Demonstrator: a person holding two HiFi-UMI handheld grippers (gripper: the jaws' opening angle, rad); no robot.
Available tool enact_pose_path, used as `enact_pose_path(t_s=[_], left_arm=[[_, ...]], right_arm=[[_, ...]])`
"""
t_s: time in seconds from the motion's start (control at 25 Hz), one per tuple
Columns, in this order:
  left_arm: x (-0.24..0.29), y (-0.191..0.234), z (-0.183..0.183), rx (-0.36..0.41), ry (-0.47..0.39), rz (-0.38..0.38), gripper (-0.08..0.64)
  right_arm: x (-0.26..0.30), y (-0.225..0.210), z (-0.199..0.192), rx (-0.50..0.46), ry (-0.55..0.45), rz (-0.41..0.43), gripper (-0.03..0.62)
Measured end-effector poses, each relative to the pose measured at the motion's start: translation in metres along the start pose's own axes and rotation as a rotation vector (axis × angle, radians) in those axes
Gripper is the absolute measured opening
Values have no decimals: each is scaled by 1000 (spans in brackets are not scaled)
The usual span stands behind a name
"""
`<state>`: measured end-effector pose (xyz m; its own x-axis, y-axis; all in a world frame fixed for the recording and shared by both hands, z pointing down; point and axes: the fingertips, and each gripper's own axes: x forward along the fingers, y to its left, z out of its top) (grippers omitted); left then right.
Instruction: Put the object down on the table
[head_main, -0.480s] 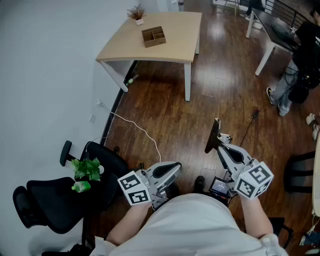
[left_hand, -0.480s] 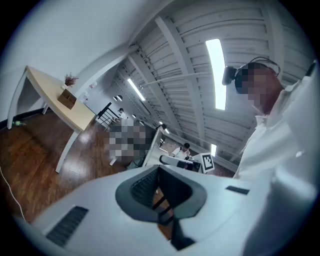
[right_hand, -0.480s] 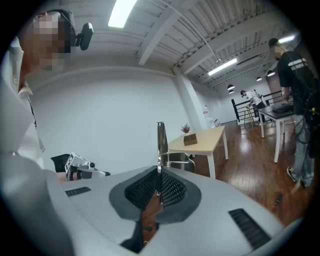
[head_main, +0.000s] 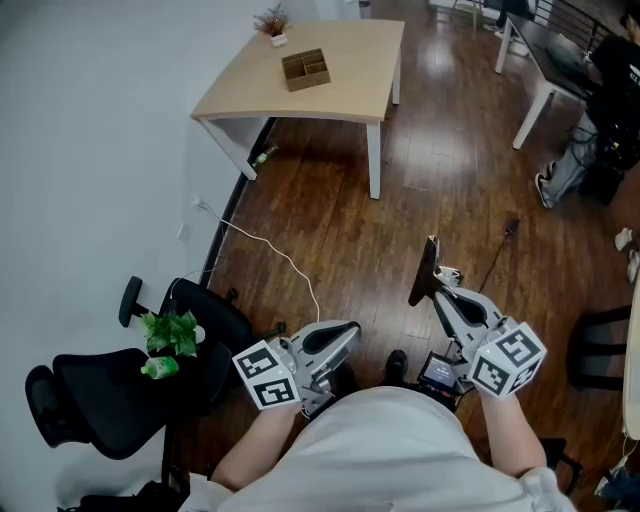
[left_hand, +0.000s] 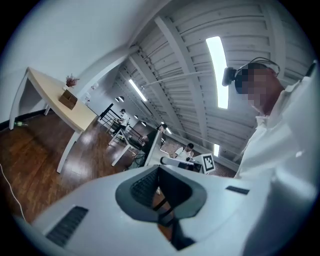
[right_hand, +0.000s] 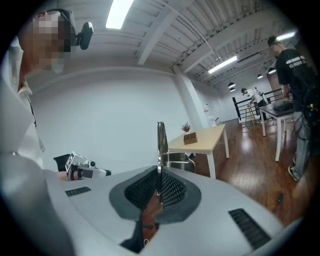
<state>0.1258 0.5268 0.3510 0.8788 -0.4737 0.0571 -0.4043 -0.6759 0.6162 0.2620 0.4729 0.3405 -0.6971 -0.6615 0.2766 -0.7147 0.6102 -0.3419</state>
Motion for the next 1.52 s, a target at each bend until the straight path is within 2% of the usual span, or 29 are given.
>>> enact_pose_path(t_s=[0.76, 1.16, 1.52], left_arm=[[59, -13, -10, -1, -17, 43, -2], [63, -12, -20, -21, -17, 68, -2], [63, 13, -5, -26, -13, 16, -2]], right_arm=[[-24, -54, -2, 12, 21, 45, 3], [-24, -66, -9, 32, 23, 48, 3], [1, -65, -7, 31, 28, 13, 3]])
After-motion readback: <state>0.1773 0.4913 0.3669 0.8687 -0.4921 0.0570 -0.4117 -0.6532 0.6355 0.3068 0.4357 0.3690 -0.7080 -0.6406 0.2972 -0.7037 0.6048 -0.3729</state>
